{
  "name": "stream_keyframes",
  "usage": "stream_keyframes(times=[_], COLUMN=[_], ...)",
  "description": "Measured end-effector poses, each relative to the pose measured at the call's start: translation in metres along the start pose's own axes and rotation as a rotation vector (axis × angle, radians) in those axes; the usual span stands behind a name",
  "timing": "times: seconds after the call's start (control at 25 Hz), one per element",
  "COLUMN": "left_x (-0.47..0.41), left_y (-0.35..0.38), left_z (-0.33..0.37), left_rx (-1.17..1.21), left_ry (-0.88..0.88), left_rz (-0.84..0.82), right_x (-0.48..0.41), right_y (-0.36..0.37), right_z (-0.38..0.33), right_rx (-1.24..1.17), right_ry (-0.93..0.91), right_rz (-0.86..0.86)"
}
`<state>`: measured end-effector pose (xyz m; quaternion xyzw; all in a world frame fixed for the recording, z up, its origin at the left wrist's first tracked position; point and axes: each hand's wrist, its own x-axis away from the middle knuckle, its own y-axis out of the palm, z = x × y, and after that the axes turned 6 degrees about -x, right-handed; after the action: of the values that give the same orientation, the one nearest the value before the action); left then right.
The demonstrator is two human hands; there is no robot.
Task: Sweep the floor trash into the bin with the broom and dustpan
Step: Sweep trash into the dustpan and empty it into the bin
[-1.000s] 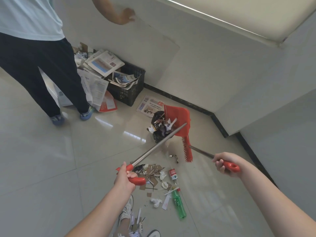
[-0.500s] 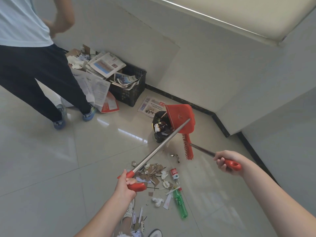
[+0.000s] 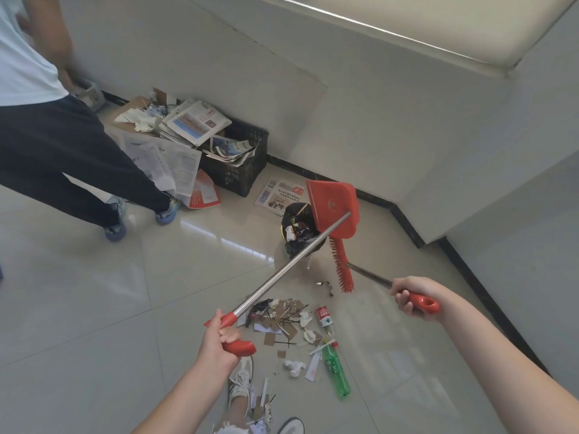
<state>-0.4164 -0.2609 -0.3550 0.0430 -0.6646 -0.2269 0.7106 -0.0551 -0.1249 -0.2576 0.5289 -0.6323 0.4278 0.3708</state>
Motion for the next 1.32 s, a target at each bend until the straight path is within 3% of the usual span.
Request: stream_keyframes(times=[0.36, 0.68, 0.96, 1.12, 1.32], left_x=[-0.007, -0.036, -0.031, -0.013, 0.043], left_y=[-0.033, -0.025, -0.011, -0.009, 0.026], left_z=[-0.006, -0.031, -0.015, 0.008, 0.066], left_rx=[0.086, -0.121, -0.148, -0.332, -0.768], left_ry=[-0.028, 0.009, 0.049, 0.19, 0.478], left_rz=[0.037, 0.06, -0.001, -0.081, -0.244], right_x=[-0.01, -0.017, -0.018, -0.013, -0.001], right_y=[0.008, 0.008, 0.005, -0.002, -0.035], right_z=[0.013, 0.018, 0.022, 0.026, 0.033], right_rx=[0.044, 0.042, 0.044, 0.042, 0.019], right_ry=[0.052, 0.074, 0.054, 0.019, -0.024], right_rz=[-0.029, -0.019, -0.004, 0.002, 0.021])
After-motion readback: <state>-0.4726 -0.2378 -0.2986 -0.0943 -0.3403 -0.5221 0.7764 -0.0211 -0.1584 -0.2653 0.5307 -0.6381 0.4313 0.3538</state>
